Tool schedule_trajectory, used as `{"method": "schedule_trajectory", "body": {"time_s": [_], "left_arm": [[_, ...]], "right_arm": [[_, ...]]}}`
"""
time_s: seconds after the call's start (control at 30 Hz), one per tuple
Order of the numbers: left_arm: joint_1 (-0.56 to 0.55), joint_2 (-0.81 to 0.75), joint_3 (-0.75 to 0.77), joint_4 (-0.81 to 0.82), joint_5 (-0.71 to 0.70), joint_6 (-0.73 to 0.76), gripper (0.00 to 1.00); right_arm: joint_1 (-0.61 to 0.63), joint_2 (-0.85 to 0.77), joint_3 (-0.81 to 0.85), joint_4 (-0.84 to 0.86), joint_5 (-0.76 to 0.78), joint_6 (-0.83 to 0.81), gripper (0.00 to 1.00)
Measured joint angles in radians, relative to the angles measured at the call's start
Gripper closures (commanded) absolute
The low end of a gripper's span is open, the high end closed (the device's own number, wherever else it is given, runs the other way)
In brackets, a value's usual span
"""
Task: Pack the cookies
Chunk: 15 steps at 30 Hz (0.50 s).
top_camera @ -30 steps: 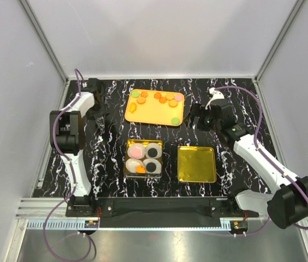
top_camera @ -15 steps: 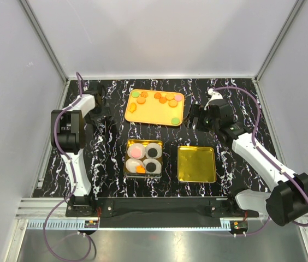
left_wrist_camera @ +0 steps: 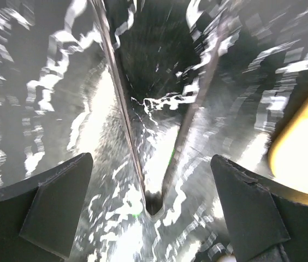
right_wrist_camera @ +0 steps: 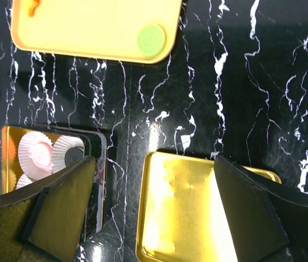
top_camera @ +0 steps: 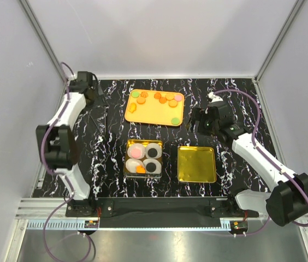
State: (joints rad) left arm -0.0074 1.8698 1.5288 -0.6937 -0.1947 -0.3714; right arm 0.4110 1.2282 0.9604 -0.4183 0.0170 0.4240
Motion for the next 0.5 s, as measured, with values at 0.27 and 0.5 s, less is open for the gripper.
{"method": "schedule_trajectory", "body": {"time_s": [0.27,0.5], "left_arm": [[-0.180,-0.419,-0.069,0.023,0.042,0.000,0.03],[-0.369,-0.663,-0.259,0.046,0.162,-0.029,0.03]], "right_arm": [[0.038,-0.030,-0.061,-0.076,0.009,0.068,0.27],[0.187,-0.013,-0.106,-0.110,0.051,0.171,0.50]]}}
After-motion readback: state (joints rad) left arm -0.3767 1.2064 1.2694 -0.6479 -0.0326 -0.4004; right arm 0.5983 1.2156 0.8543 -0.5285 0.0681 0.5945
